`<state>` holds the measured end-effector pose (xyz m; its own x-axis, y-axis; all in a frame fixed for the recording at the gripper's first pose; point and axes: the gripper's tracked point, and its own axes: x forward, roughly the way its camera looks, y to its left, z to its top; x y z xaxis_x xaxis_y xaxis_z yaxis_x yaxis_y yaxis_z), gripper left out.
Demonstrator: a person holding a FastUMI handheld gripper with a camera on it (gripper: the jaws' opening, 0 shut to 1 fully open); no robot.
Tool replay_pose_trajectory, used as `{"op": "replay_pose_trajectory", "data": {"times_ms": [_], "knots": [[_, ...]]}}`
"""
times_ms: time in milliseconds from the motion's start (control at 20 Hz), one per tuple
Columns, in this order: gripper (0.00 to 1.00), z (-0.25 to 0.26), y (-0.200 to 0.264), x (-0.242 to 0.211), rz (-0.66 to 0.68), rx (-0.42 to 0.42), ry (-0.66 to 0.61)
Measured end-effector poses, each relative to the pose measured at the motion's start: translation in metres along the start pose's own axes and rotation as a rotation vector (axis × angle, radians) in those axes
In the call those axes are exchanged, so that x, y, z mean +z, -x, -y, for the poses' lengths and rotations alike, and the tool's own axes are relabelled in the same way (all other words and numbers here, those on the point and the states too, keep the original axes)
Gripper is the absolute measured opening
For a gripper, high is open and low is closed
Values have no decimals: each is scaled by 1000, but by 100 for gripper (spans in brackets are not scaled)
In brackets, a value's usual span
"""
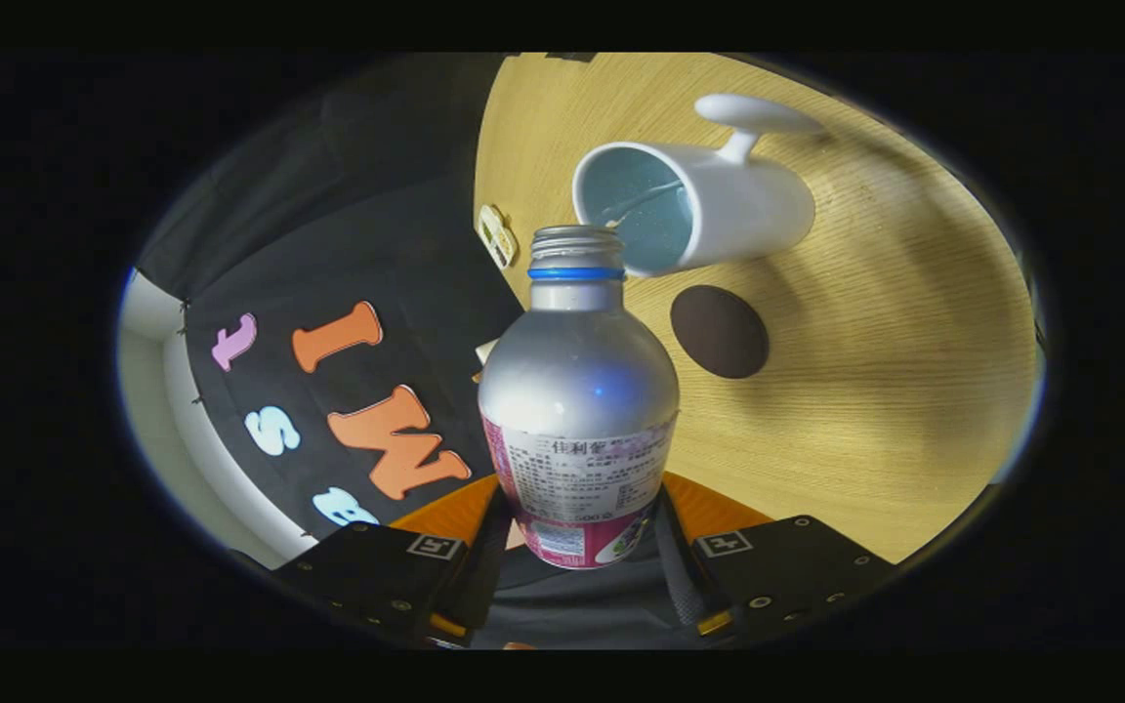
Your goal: Take the bottle from table, then pour the juice into the cup, finally place the bottle on the coaster
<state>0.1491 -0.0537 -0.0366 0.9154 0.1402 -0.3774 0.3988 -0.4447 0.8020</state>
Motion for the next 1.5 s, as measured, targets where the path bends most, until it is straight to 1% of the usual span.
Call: {"op": "replay_pose_trajectory", "data": {"times_ms": [600, 1100, 1500], "knots": [[72, -11, -1, 2, 2, 4, -40], [72, -14, -1, 5, -11, 0, -108], [72, -17, -2, 6, -11, 5, -118]]}}
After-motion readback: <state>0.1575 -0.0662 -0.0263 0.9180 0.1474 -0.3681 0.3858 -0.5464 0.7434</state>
